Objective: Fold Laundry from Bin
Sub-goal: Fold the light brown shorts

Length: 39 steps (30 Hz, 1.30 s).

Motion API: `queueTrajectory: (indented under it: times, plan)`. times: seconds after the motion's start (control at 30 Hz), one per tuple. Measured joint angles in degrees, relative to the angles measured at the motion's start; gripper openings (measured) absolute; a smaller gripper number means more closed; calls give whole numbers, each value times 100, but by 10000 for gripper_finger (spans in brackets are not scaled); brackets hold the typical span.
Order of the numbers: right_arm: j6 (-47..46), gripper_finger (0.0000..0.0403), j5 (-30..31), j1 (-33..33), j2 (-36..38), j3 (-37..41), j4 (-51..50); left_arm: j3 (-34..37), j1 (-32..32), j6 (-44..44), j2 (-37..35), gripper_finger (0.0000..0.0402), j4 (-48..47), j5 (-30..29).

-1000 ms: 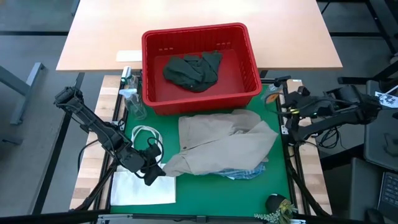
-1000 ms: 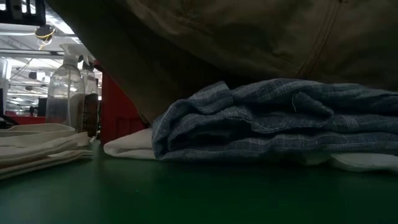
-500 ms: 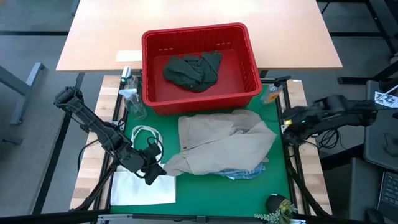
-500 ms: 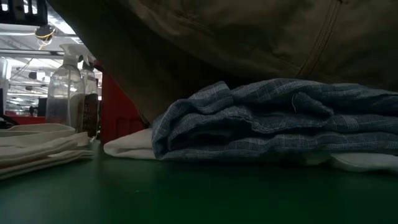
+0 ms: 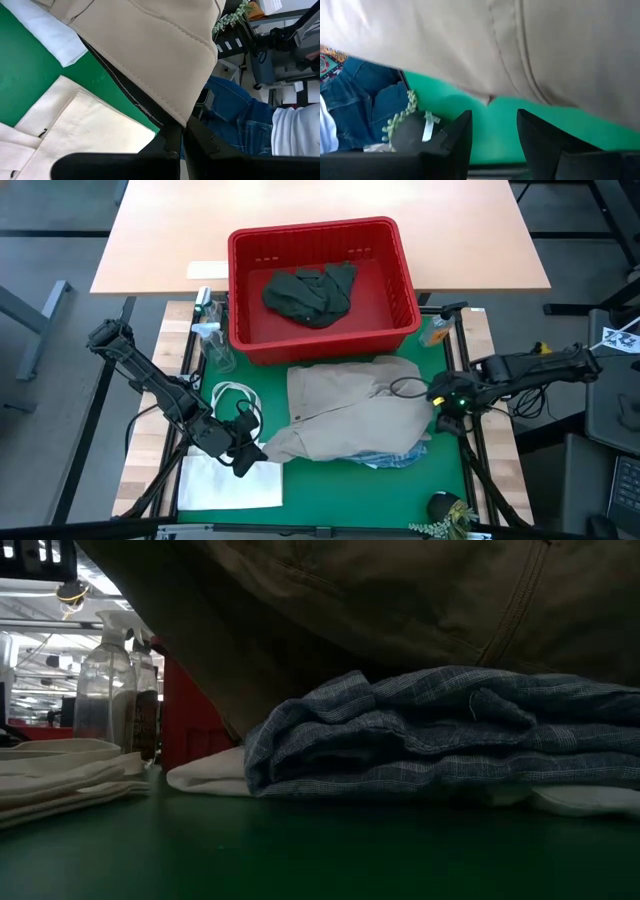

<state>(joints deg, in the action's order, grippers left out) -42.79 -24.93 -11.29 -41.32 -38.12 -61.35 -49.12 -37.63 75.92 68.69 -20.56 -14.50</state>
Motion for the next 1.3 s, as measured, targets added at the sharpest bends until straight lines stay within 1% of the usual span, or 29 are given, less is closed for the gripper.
queueTrajectory:
  times: [0.2,0.3,0.37,0.53,0.9,0.97,1.03,1.1,1.17,1.23,1.3]
  plan:
    - [-30,154,-31,0,-11,386,245,0,0,0,0,0,0,-11]
    - [-34,154,-315,0,-11,669,426,0,0,-2,0,0,0,-127]
    - [-26,154,-540,0,-11,810,763,0,2,-1,0,0,0,-151]
    - [276,154,-722,0,-11,900,1453,0,0,1,0,0,0,-154]
    - [449,154,-762,0,-3,900,1872,0,0,-2,0,0,0,-166]
    - [461,154,-668,0,-16,900,1873,0,0,-2,0,0,0,-233]
    - [560,151,-444,0,-17,900,1879,0,0,-2,0,0,0,-297]
    - [576,138,-97,0,-17,900,1903,0,0,-2,0,0,0,-299]
    - [575,113,144,0,-17,900,1951,0,0,-2,0,0,0,-302]
    - [571,79,165,0,-17,900,2080,0,0,-4,0,0,0,-307]
    - [565,37,69,0,-17,900,2268,0,0,-2,0,0,0,-372]
